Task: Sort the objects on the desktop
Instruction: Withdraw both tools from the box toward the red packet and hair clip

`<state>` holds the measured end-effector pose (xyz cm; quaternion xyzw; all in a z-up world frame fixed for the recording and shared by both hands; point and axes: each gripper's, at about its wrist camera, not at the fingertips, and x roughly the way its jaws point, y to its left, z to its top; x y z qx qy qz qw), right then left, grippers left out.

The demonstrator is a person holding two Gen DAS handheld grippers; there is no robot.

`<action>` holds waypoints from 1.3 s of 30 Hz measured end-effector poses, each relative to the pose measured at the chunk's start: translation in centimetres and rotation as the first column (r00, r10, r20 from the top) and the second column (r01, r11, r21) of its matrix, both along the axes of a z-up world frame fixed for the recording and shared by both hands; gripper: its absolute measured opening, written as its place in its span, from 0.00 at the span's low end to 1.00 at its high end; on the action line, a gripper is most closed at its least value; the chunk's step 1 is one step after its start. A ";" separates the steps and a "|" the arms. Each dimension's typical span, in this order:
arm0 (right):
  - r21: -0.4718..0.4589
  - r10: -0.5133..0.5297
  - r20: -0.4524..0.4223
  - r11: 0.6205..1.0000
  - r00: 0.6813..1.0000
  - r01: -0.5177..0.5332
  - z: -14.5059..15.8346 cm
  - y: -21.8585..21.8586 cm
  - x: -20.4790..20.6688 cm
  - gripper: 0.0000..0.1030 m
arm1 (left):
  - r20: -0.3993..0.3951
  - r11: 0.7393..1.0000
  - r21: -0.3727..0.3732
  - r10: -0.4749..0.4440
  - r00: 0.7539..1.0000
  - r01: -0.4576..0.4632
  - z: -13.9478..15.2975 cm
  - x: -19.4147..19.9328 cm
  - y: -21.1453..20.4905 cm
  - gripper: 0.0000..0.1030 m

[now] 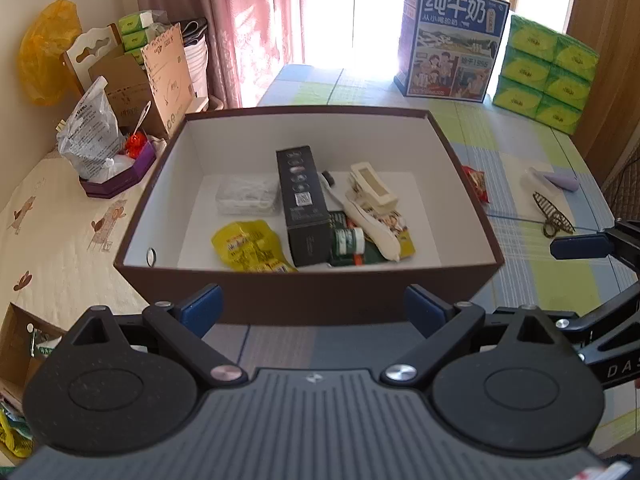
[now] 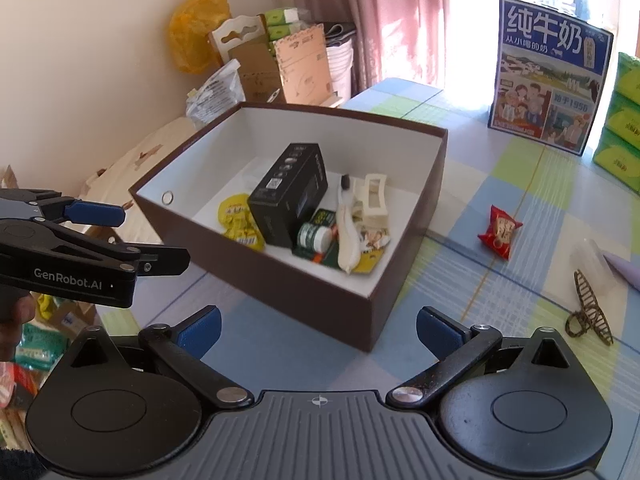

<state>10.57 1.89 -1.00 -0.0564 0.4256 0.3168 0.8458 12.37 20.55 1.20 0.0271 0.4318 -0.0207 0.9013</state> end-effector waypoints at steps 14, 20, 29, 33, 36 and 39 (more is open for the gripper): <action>-0.020 0.023 -0.027 1.000 0.999 -0.023 -0.6 -5.4 -2.5 0.98 | -0.044 1.000 0.002 0.011 0.999 -0.011 -1.5 -3.1 -4.8 0.92; -0.051 -0.022 -0.047 0.999 0.999 0.020 -1.2 -8.8 -3.2 0.98 | -0.074 1.000 -0.004 -0.008 0.997 0.007 -2.5 -4.2 -7.5 0.92; -0.098 -0.177 -0.060 0.980 0.982 0.171 -2.0 -15.6 -3.3 0.98 | -0.109 0.995 -0.016 -0.102 0.989 0.101 -3.9 -4.3 -13.0 0.92; -0.103 -0.245 -0.073 0.966 0.967 0.237 -2.5 -18.6 -3.3 0.98 | -0.116 0.986 -0.023 -0.166 0.979 0.164 -4.3 -3.8 -15.7 0.92; -0.108 -0.294 -0.076 0.952 0.953 0.286 -2.8 -20.4 -2.9 0.98 | -0.122 0.978 -0.026 -0.211 0.970 0.209 -4.7 -3.2 -17.7 0.92; -0.096 -0.341 -0.077 0.938 0.937 0.334 -3.1 -22.1 -2.4 0.98 | -0.127 0.967 -0.034 -0.255 0.959 0.252 -5.0 -2.5 -19.5 0.92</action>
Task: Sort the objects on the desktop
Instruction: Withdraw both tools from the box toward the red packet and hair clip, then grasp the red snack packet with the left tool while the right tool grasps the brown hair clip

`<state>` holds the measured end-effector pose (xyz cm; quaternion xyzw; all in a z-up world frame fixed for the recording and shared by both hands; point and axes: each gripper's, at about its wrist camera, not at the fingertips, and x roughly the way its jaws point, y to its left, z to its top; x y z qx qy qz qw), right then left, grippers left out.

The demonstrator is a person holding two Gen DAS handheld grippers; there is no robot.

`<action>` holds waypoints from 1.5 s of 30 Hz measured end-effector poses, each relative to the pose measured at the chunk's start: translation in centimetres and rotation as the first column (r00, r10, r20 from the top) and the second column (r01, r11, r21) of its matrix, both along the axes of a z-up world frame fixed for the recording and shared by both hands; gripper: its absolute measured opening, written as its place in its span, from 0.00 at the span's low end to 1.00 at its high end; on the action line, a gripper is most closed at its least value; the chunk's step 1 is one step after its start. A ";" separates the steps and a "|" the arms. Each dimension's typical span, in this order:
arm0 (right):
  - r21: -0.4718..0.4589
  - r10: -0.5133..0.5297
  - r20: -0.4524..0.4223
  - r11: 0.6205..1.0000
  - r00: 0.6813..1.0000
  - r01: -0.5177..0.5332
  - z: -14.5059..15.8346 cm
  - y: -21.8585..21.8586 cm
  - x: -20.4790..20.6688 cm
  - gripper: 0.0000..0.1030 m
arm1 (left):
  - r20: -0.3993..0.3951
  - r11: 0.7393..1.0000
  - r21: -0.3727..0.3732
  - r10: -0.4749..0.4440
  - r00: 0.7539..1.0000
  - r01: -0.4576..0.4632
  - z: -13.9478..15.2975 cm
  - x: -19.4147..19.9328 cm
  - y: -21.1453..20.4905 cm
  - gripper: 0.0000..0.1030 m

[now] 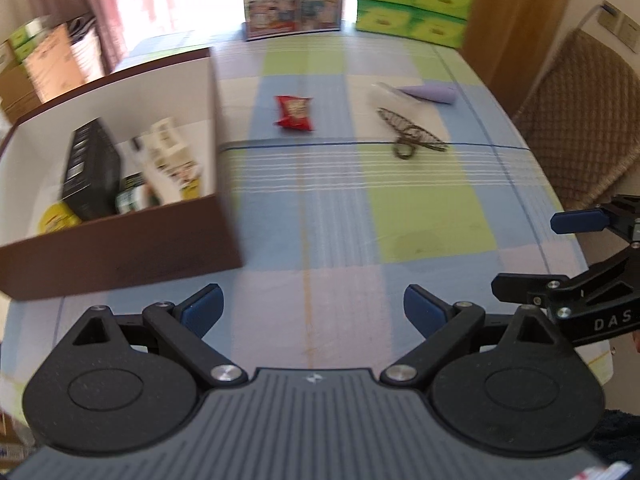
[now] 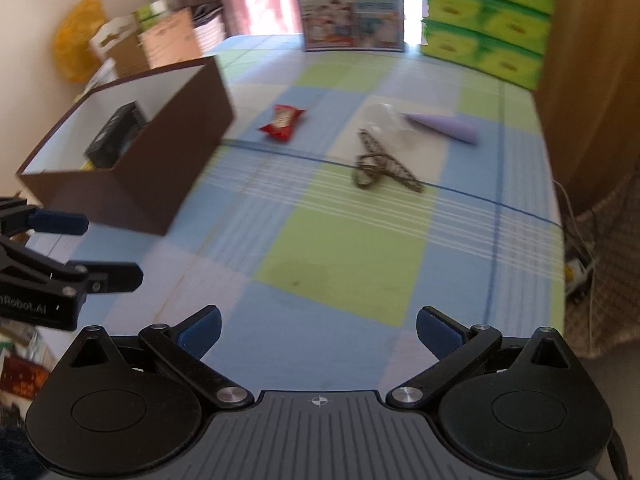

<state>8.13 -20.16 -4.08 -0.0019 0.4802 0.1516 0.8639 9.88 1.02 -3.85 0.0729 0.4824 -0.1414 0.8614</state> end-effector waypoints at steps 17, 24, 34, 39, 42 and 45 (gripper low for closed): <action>0.007 0.008 0.131 1.000 0.991 -0.009 -1.9 -2.1 9.1 0.98 | 0.044 0.989 0.012 -0.151 0.988 0.150 -0.7 11.1 -5.0 0.86; -0.024 0.101 0.161 0.995 0.982 -0.099 -4.2 -0.7 14.3 0.98 | 0.013 0.984 0.046 -0.174 0.985 0.173 -2.1 17.4 -5.7 0.86; -0.097 0.200 0.145 0.977 0.969 -0.188 -8.2 1.3 18.5 0.76 | -0.055 0.976 0.120 -0.175 0.983 0.181 -5.0 24.2 -6.8 0.79; -0.092 0.181 0.111 0.981 0.977 -0.171 -9.1 0.9 18.8 0.45 | -0.080 0.974 0.131 -0.177 0.981 0.187 -6.0 25.5 -7.0 0.78; -0.105 0.146 0.078 0.985 0.986 -0.138 -8.9 0.5 18.1 0.44 | -0.095 0.973 0.135 -0.177 0.980 0.189 -6.6 26.0 -7.3 0.78; -0.092 0.077 0.049 0.993 0.996 -0.072 -8.6 -0.3 17.1 0.44 | -0.112 0.972 0.140 -0.173 0.979 0.188 -7.1 26.6 -7.5 0.78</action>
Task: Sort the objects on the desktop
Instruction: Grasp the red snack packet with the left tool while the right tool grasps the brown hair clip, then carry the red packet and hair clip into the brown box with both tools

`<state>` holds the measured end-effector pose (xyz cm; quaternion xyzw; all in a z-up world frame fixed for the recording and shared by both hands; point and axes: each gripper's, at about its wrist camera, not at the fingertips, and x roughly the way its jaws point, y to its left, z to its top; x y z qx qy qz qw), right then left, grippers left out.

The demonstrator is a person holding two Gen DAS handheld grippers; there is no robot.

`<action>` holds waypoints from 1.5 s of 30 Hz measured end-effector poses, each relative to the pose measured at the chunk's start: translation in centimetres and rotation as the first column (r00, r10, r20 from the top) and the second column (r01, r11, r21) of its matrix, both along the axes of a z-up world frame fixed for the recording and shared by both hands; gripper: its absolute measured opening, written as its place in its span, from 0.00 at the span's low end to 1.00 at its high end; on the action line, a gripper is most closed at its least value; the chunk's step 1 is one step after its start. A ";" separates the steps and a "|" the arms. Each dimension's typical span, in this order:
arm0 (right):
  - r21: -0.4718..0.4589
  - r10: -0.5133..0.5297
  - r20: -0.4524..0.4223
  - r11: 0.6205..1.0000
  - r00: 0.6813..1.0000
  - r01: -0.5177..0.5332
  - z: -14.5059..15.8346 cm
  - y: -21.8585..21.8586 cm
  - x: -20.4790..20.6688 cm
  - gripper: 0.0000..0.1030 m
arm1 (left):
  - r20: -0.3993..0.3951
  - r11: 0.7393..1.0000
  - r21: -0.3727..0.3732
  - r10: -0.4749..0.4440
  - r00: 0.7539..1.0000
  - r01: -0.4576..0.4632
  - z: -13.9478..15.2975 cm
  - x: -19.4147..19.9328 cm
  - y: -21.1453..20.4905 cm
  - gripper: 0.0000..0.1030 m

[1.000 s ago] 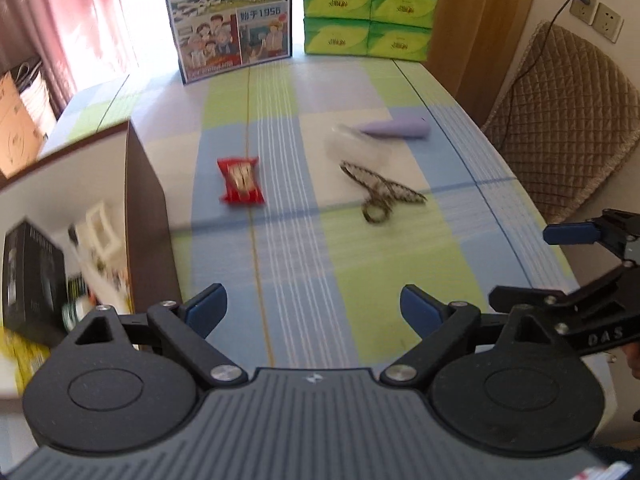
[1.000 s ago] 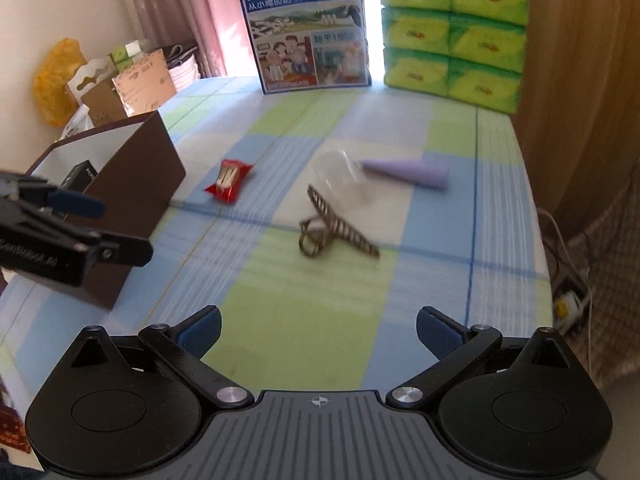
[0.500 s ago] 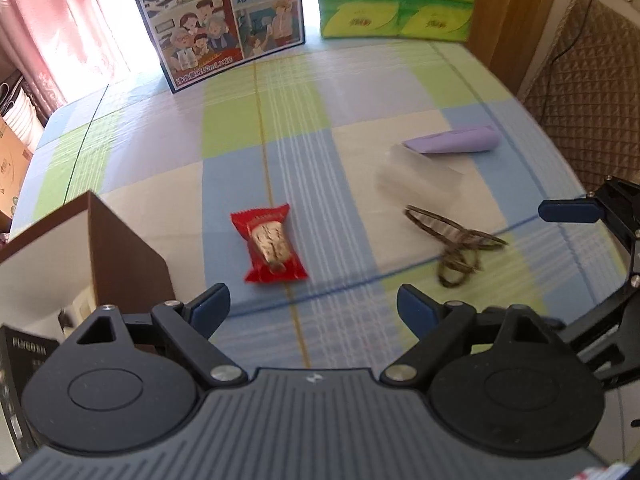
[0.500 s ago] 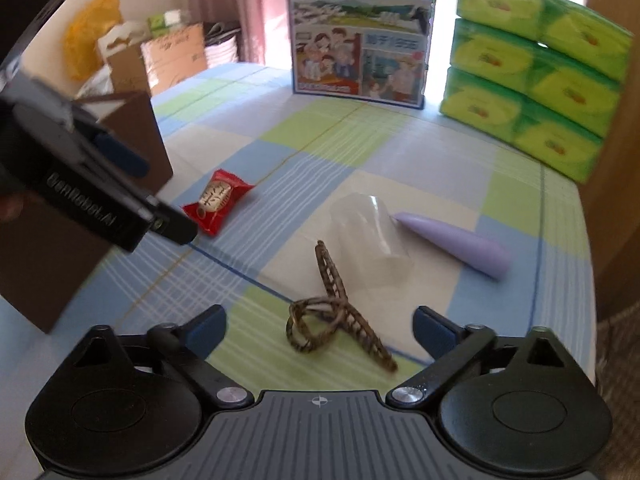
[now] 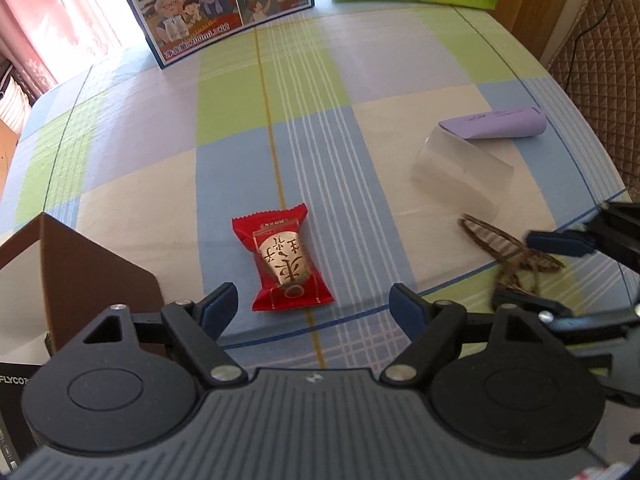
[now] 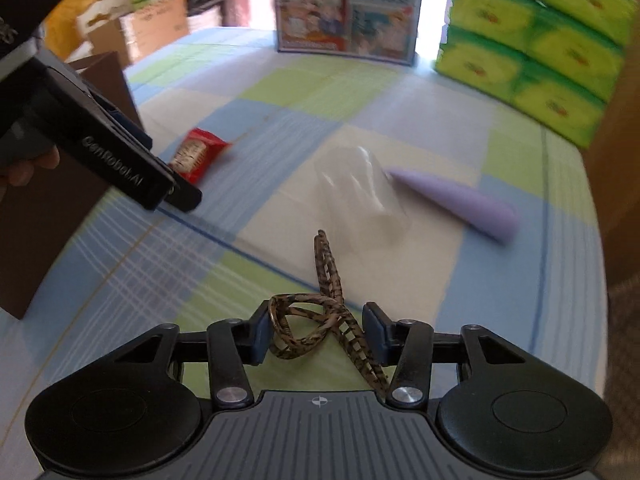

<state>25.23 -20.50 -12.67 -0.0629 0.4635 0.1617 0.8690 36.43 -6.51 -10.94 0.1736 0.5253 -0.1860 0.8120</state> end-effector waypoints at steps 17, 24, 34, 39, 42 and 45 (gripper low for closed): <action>0.035 -0.325 -0.051 0.944 0.944 0.327 1.5 -8.7 -5.1 0.44 | -0.059 0.992 -0.017 0.121 0.991 -0.122 -2.0 3.7 0.6 0.41; 0.035 -0.318 -0.058 0.947 0.946 0.320 1.0 -8.9 -6.3 0.41 | -0.057 0.995 -0.030 0.090 0.994 -0.092 -1.9 2.0 -0.1 0.23; 0.055 -0.300 -0.037 0.952 0.953 0.302 1.4 -8.5 -7.4 0.38 | -0.093 0.998 -0.061 -0.006 0.996 0.000 -1.9 -5.4 -1.1 0.19; 0.075 -0.264 -0.029 0.961 0.964 0.265 2.4 -7.2 -8.3 0.36 | -0.067 0.996 -0.085 -0.024 0.997 0.018 -0.7 -8.3 -0.3 0.19; 0.091 -0.238 -0.023 0.967 0.971 0.239 3.1 -6.3 -8.9 0.36 | -0.082 0.992 -0.129 -0.019 0.996 0.008 0.1 -9.6 0.2 0.19; 0.100 -0.219 -0.010 0.971 0.976 0.219 3.8 -5.4 -9.5 0.36 | -0.053 0.988 -0.150 -0.031 0.998 0.023 1.2 -11.0 0.4 0.19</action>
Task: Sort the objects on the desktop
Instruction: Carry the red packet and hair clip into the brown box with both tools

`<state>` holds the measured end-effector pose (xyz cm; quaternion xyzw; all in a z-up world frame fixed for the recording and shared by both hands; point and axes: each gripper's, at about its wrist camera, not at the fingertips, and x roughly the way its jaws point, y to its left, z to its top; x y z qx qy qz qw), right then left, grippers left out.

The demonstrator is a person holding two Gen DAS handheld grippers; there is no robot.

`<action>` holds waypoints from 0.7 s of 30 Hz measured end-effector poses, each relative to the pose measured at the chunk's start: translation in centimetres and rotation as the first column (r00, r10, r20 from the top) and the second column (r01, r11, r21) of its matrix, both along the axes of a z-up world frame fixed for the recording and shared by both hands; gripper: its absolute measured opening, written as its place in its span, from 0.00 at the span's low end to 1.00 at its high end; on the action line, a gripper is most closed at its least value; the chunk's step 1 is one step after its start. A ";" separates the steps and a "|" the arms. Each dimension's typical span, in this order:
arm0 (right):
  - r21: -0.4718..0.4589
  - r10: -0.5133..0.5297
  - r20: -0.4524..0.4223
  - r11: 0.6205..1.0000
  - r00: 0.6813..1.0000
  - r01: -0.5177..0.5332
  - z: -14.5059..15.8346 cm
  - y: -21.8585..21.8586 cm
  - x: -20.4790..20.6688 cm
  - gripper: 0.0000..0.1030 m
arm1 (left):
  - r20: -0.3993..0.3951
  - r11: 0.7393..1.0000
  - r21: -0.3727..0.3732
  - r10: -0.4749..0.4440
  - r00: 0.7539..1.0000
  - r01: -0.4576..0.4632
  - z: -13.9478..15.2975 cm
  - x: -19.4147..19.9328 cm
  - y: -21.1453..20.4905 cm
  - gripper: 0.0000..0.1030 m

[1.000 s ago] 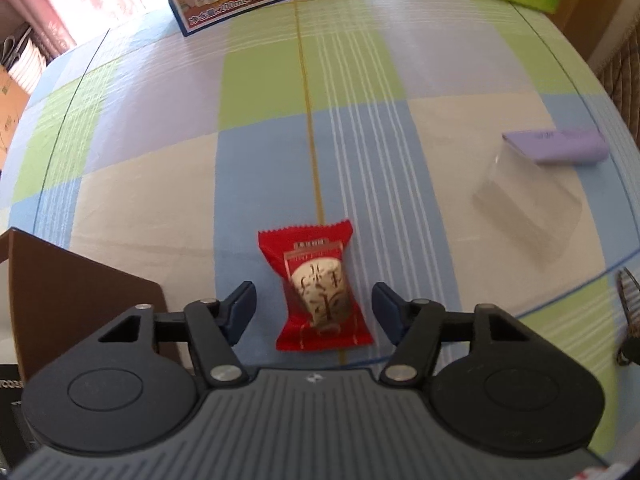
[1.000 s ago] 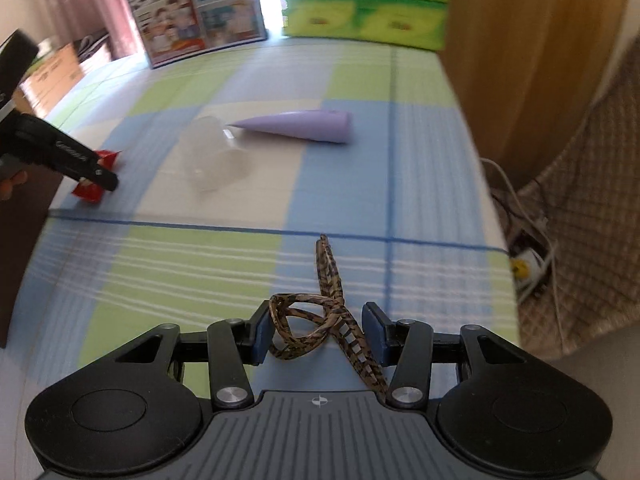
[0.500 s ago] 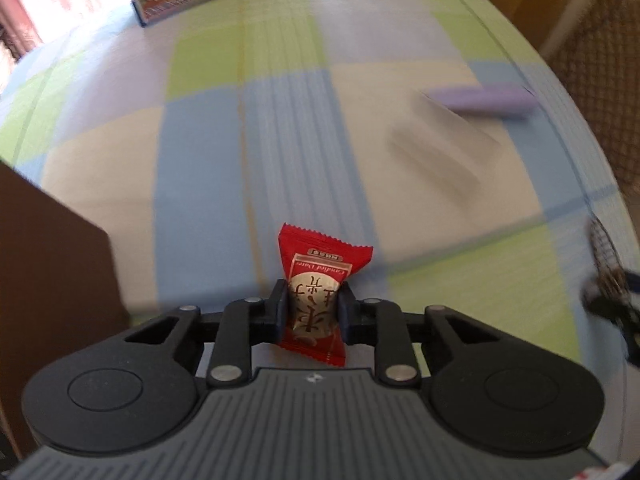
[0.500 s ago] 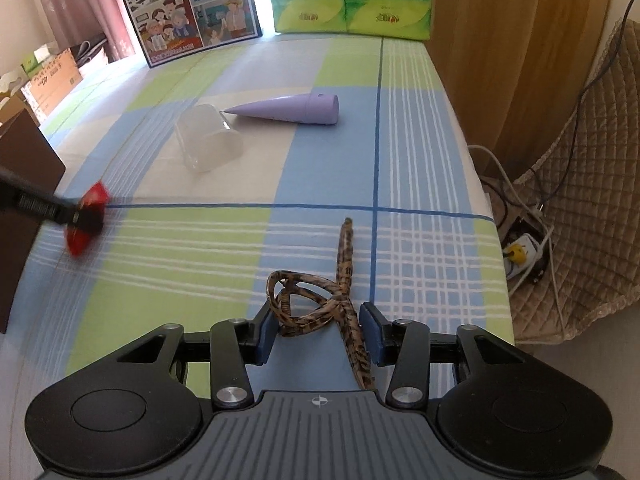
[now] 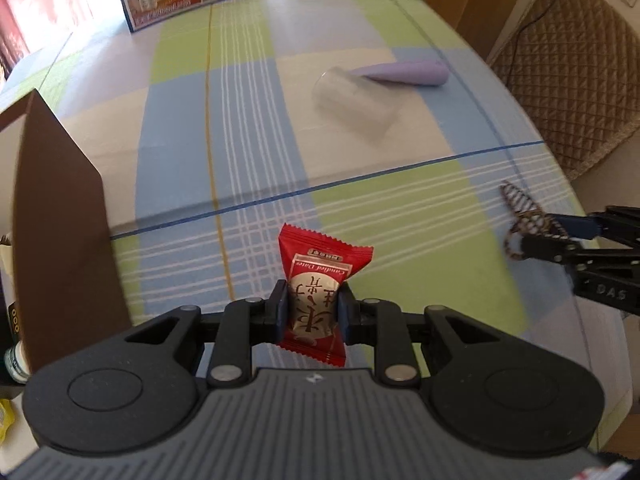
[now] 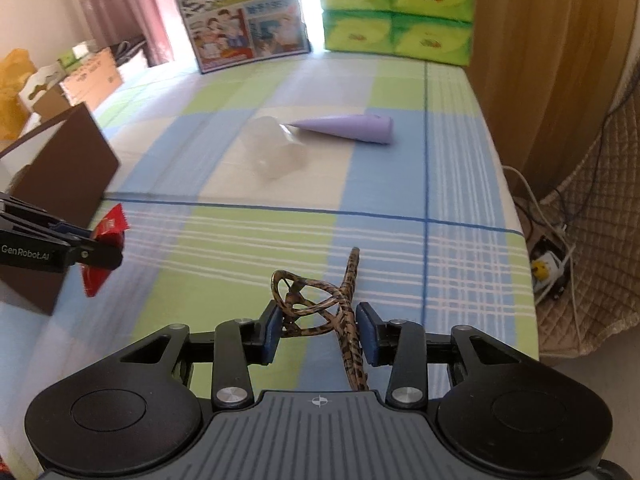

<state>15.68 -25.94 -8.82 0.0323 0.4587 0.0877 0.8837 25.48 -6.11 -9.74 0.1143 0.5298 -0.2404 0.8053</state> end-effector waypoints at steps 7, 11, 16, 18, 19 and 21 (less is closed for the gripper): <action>0.010 0.032 0.042 0.999 0.999 -0.032 2.2 1.6 -1.4 0.36 | 0.013 0.997 -0.072 0.027 1.000 -0.026 2.2 -2.6 1.6 0.19; 0.017 0.053 0.067 0.998 0.996 -0.054 3.4 2.7 -2.2 0.36 | 0.026 0.993 -0.108 0.043 0.999 -0.040 3.5 -3.8 2.7 0.19; 0.039 0.088 0.090 0.995 0.992 -0.092 4.6 4.7 -3.0 0.36 | 0.056 0.987 -0.147 0.066 0.996 -0.057 5.2 -5.5 4.6 0.19; 0.062 0.106 0.095 0.992 0.990 -0.112 5.1 5.6 -3.1 0.36 | 0.068 0.984 -0.162 0.082 0.994 -0.070 5.9 -6.2 5.7 0.19; 0.077 0.115 0.097 0.989 0.989 -0.123 5.4 6.1 -3.2 0.36 | 0.073 0.983 -0.168 0.092 0.993 -0.079 6.2 -6.5 6.2 0.19; 0.113 0.137 0.103 0.982 0.985 -0.149 6.0 7.1 -3.3 0.36 | 0.082 0.979 -0.180 0.116 0.990 -0.100 6.8 -7.0 7.5 0.19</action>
